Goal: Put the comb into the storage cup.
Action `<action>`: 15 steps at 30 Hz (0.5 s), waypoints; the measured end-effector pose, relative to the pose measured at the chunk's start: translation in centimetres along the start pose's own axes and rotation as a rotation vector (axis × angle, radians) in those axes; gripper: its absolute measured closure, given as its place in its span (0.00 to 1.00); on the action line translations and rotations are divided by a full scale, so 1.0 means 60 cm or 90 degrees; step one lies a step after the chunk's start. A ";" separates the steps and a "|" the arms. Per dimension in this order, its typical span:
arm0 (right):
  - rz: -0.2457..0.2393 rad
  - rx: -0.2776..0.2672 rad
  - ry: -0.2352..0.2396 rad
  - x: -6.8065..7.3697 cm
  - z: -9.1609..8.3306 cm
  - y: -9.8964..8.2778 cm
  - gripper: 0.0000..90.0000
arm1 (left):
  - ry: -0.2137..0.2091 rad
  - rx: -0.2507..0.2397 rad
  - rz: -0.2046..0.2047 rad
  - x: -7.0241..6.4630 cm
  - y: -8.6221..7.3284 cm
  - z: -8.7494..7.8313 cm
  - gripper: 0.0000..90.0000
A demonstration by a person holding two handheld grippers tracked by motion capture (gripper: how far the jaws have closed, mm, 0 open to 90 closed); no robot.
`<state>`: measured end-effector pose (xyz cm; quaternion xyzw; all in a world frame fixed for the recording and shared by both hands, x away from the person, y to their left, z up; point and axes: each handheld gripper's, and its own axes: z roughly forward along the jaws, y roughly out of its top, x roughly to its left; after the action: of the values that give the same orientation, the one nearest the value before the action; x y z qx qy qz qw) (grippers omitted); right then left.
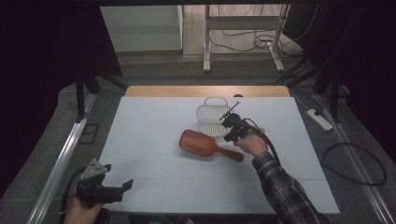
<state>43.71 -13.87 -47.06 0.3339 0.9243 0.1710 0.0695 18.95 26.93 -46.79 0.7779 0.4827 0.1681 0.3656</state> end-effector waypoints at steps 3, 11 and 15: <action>0.002 0.006 0.004 -0.001 0.009 -0.004 0.99 | 0.000 0.000 0.000 0.000 0.000 0.000 0.03; 0.004 0.020 0.007 -0.001 0.034 -0.015 0.99 | 0.001 0.001 0.000 0.000 0.000 0.000 0.03; 0.002 0.028 0.005 0.000 0.041 -0.019 0.99 | 0.001 0.000 0.000 0.000 0.000 0.000 0.03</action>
<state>43.66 -14.04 -49.79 0.3363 0.9275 0.1524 0.0580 18.96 26.93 -46.79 0.7778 0.4832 0.1683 0.3650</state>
